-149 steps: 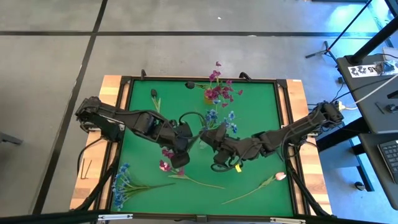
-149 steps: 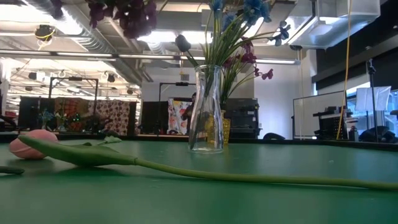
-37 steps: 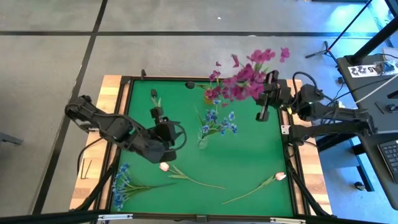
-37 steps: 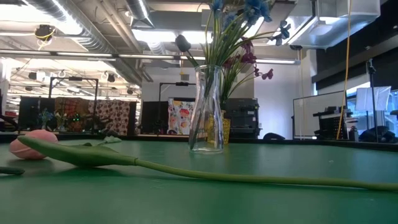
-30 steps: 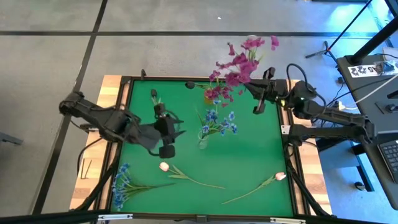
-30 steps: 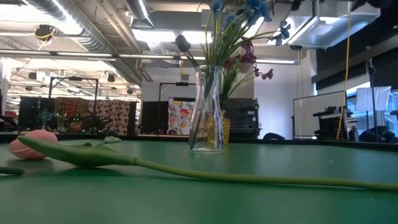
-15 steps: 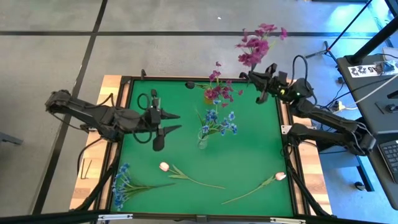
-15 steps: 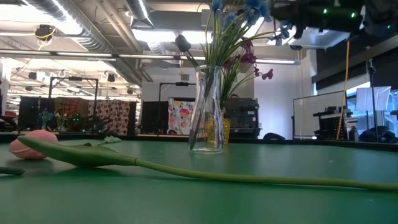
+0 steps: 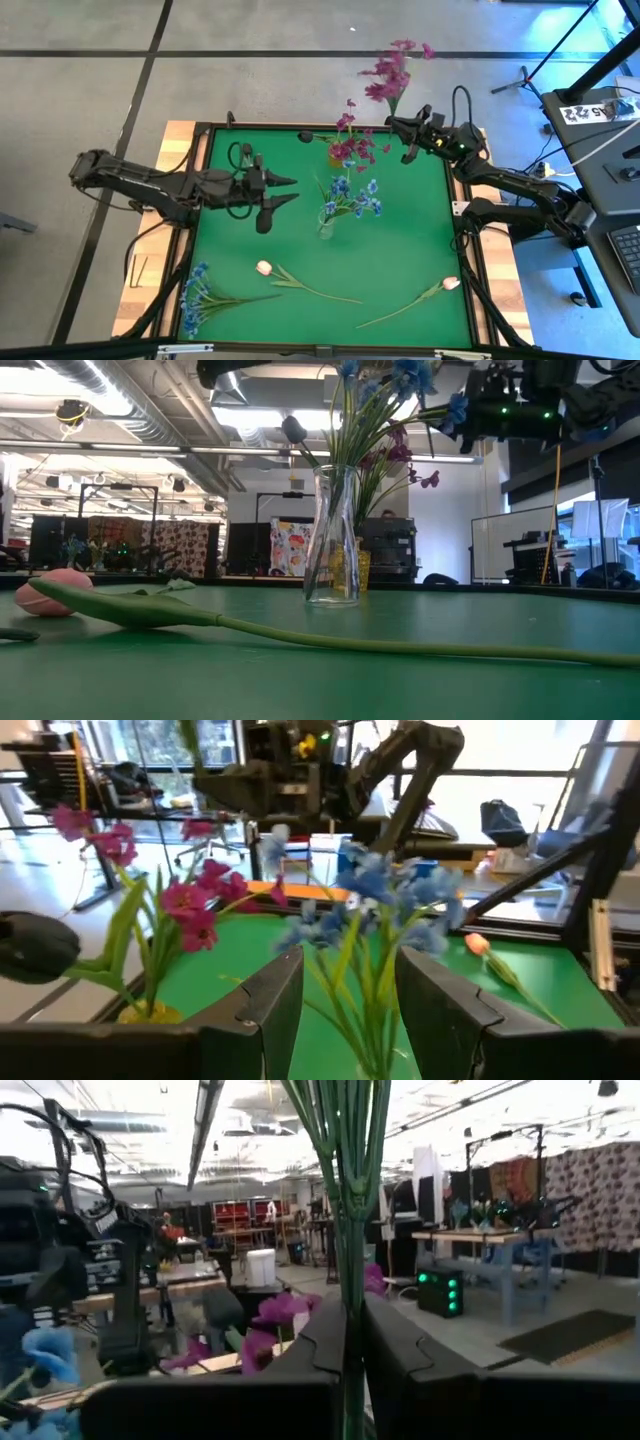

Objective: Sort flowers into vase by color
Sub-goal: Put the purple flowers into the yellow vase

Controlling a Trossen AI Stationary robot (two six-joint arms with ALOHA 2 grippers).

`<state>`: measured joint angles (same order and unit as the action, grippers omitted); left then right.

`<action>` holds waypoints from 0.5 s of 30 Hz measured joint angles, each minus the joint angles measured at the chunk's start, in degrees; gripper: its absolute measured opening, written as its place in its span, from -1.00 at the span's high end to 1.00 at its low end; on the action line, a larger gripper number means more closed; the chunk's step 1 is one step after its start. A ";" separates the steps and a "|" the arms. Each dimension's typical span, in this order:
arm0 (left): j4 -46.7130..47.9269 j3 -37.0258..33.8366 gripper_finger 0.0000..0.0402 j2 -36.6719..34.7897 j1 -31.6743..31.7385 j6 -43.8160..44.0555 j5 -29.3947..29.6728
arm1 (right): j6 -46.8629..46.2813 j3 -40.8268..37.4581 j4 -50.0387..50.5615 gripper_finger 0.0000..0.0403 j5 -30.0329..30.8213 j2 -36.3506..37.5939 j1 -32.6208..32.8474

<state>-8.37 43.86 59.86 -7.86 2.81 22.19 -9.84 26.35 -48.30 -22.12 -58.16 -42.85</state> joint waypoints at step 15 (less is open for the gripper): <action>-10.03 2.57 0.23 0.51 7.24 -1.88 0.84 | -10.91 0.00 -10.18 0.91 -7.53 -0.75 0.13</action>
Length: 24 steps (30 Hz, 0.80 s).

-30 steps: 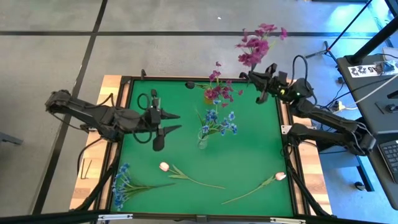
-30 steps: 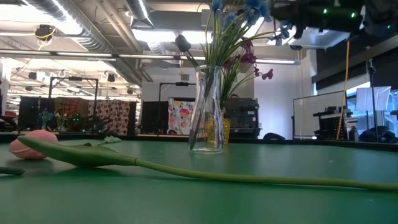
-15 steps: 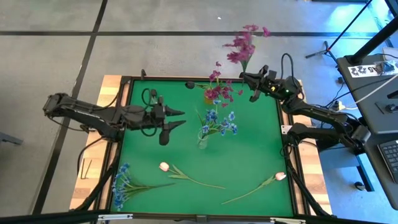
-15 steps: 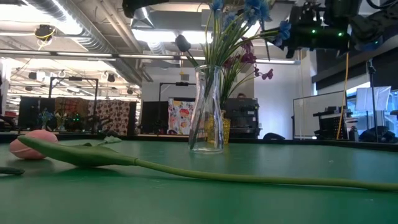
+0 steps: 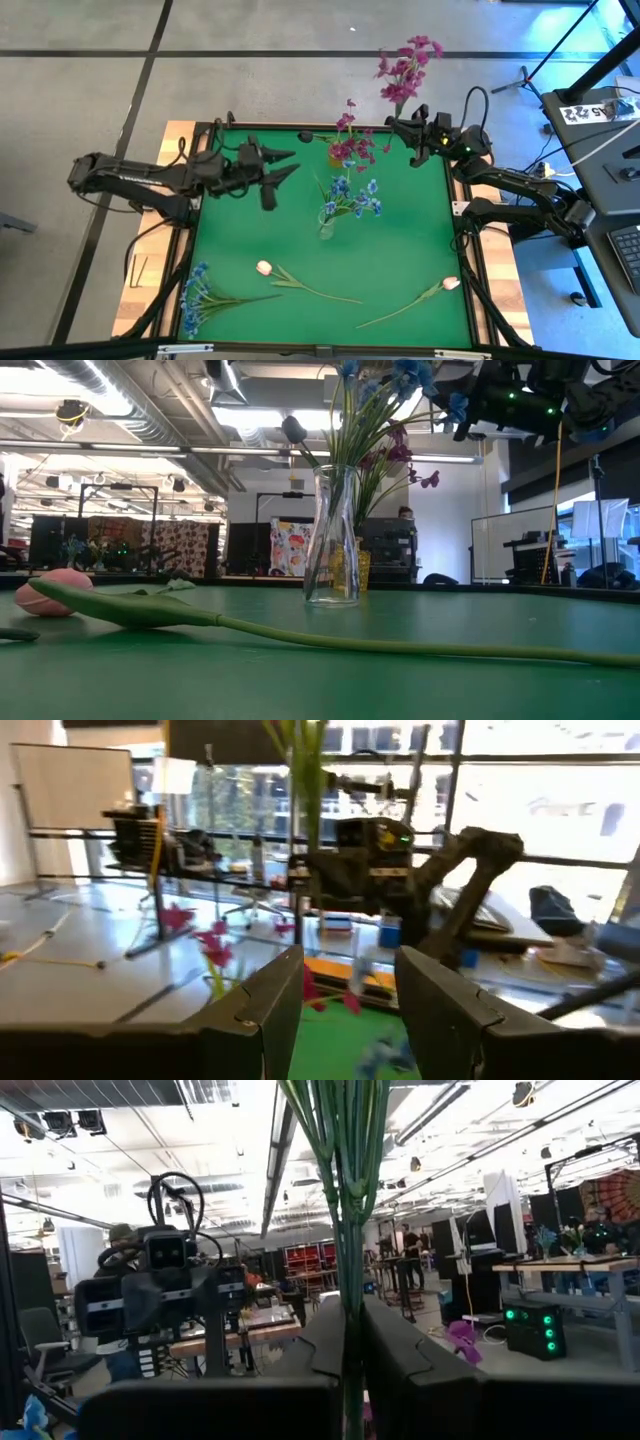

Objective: Sort flowers into vase by color
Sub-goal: Put the purple flowers into the yellow vase

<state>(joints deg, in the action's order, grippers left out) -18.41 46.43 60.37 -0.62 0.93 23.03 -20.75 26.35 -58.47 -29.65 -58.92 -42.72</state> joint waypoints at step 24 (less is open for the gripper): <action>1.34 22.91 0.23 20.04 12.15 3.41 -19.03 | 3.20 15.26 6.03 0.91 2.14 -10.91 16.43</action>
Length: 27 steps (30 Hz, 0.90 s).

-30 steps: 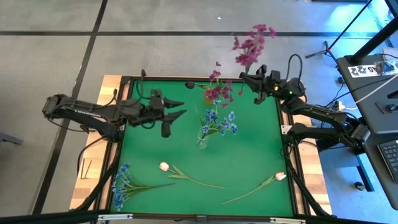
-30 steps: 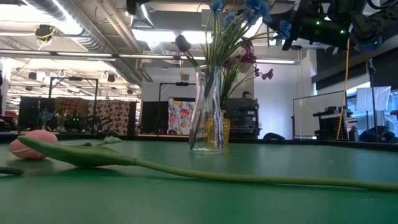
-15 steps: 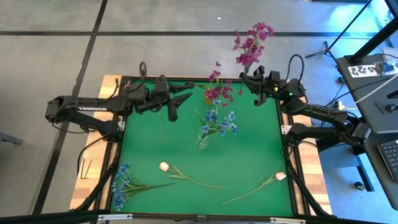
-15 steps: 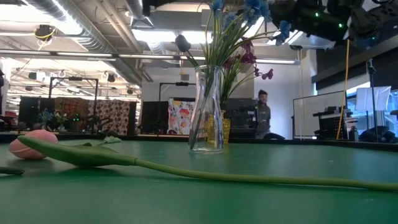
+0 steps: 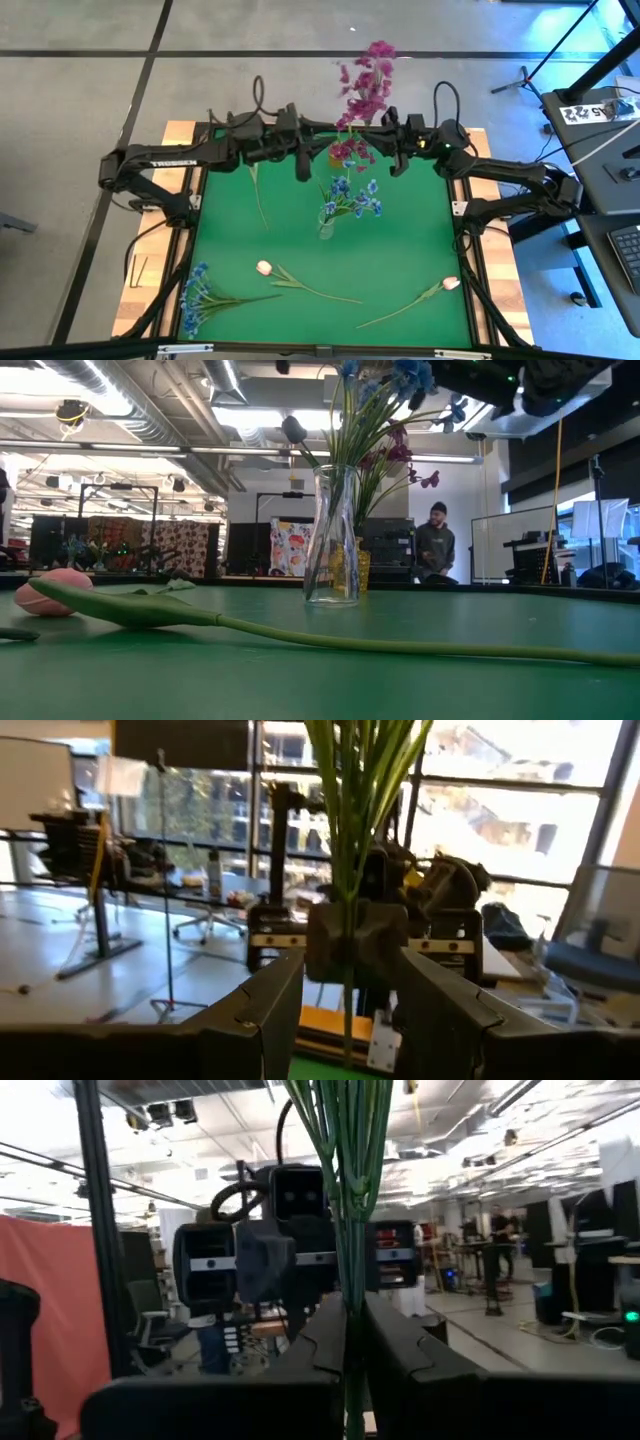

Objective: Sort flowers into vase by color
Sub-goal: Put the purple flowers into the yellow vase

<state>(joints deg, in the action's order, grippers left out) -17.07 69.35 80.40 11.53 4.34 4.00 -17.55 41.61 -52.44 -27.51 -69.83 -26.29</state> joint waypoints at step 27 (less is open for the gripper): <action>1.26 4.91 0.23 5.27 -0.02 0.00 -0.03 | 0.05 5.00 -0.03 0.91 1.42 -8.80 4.99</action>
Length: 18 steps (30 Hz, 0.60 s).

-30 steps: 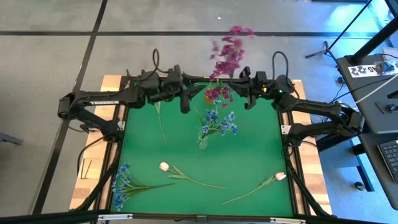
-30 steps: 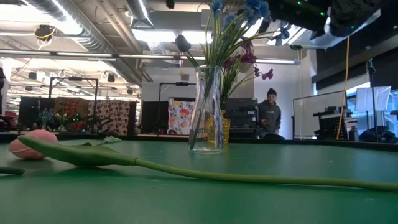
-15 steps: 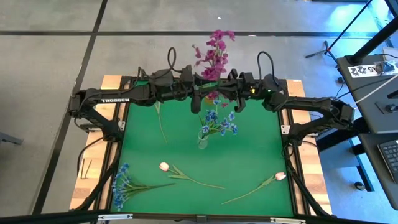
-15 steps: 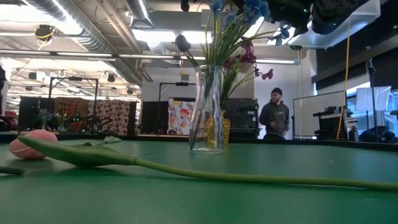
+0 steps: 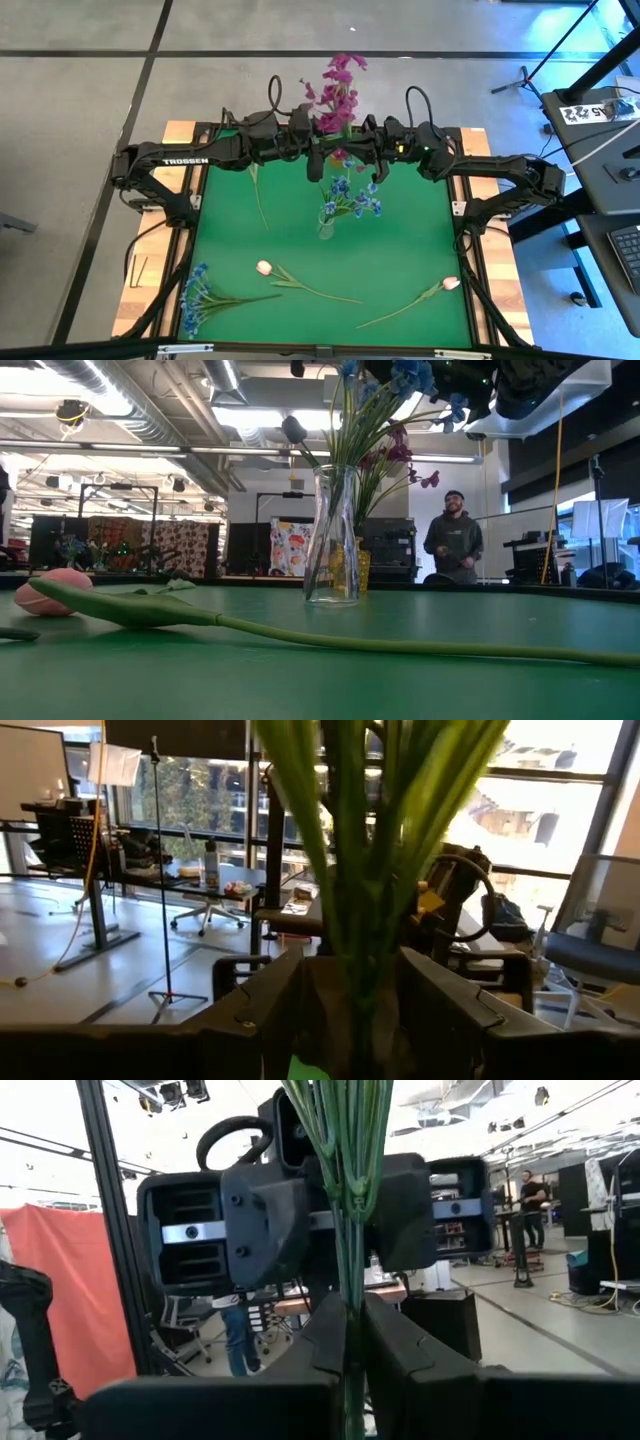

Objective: Sort flowers into vase by color
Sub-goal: Put the purple flowers into the yellow vase

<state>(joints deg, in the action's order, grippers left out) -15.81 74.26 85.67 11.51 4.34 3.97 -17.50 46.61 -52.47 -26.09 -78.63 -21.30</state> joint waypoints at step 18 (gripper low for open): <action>2.44 0.00 0.78 0.00 -0.11 0.00 3.50 | -0.02 -0.04 0.24 0.91 0.20 -0.02 -0.07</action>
<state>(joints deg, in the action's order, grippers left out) -13.37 74.26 85.67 11.40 4.34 7.47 -17.52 46.57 -52.23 -25.89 -78.65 -21.37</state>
